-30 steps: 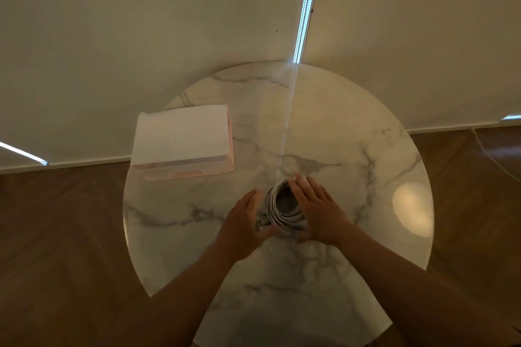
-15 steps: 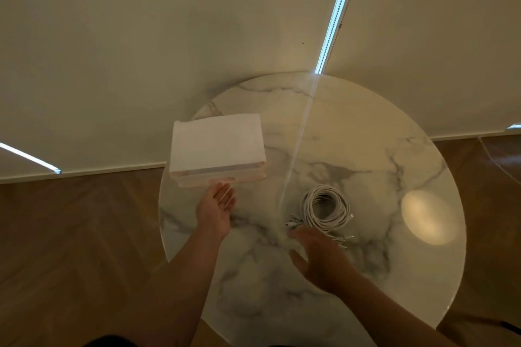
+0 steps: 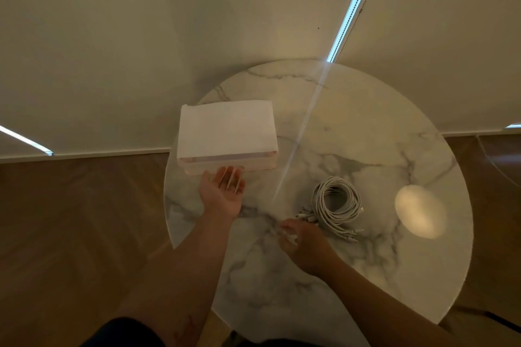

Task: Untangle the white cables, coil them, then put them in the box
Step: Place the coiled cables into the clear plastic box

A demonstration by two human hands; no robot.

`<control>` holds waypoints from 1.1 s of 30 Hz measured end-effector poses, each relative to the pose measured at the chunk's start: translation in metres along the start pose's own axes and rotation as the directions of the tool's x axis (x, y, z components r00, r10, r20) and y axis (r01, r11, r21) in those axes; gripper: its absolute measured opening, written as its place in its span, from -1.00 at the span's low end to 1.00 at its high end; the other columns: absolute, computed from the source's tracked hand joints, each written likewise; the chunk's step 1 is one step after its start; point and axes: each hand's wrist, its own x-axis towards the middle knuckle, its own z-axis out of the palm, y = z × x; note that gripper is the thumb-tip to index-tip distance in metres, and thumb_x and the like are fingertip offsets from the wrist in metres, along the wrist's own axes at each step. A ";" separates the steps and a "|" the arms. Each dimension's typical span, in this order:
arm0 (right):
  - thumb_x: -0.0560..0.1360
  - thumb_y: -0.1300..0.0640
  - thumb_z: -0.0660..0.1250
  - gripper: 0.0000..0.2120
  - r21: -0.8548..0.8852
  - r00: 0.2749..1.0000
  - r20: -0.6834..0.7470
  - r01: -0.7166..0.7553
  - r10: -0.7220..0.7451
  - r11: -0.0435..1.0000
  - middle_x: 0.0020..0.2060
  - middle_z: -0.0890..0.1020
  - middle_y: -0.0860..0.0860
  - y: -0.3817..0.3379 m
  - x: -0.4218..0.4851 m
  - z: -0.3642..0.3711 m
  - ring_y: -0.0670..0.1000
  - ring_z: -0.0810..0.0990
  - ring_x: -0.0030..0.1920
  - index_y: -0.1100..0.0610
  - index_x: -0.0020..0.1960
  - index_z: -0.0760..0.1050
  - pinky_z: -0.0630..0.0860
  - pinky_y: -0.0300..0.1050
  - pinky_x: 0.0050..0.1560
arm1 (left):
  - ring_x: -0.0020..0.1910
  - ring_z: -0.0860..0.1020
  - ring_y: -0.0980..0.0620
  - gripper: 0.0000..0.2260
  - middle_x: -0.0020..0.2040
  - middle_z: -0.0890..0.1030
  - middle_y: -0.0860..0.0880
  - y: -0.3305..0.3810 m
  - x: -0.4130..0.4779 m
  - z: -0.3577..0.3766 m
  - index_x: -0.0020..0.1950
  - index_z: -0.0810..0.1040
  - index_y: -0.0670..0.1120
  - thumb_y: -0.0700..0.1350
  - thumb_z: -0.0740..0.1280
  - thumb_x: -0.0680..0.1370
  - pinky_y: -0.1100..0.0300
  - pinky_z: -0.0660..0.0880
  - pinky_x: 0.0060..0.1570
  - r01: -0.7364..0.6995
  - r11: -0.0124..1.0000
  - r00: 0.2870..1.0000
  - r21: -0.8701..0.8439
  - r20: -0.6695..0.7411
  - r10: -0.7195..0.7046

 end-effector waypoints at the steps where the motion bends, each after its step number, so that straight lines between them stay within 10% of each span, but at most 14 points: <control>1: 0.50 0.16 0.37 -0.74 -0.006 1.000 -0.004 0.003 -0.003 1.000 0.08 0.67 0.09 0.002 -0.001 -0.001 0.05 0.62 0.11 0.19 0.16 0.59 0.48 -0.17 0.09 | 0.00 0.59 -0.11 -0.57 0.10 0.57 -0.13 0.000 0.001 -0.001 0.24 0.49 -0.16 0.15 0.11 0.61 0.06 0.47 -0.01 0.001 1.000 1.000 -0.002 0.004 -0.001; 15: 0.47 0.15 0.41 -0.74 -0.053 0.987 -0.162 0.008 -0.017 0.999 0.05 0.68 -0.03 0.027 -0.015 -0.041 -0.21 0.54 0.01 0.12 0.16 0.63 0.24 -0.63 -0.05 | -0.10 0.56 -0.09 -0.56 0.01 0.56 -0.13 -0.006 -0.006 -0.008 0.13 0.49 -0.16 0.19 0.10 0.61 0.07 0.44 -0.08 0.015 1.000 0.999 -0.005 0.030 -0.015; 33: 0.48 0.08 0.40 -0.73 -0.006 0.988 -0.157 0.004 -0.005 1.000 0.00 0.68 -0.03 0.043 -0.033 -0.032 -0.08 0.62 0.03 0.10 0.16 0.61 0.56 -0.08 0.07 | -0.11 0.56 -0.08 -0.59 -0.02 0.55 -0.14 -0.025 -0.060 -0.068 0.17 0.49 -0.18 0.16 0.15 0.62 0.06 0.48 -0.12 0.045 0.999 0.996 0.022 -0.082 -0.043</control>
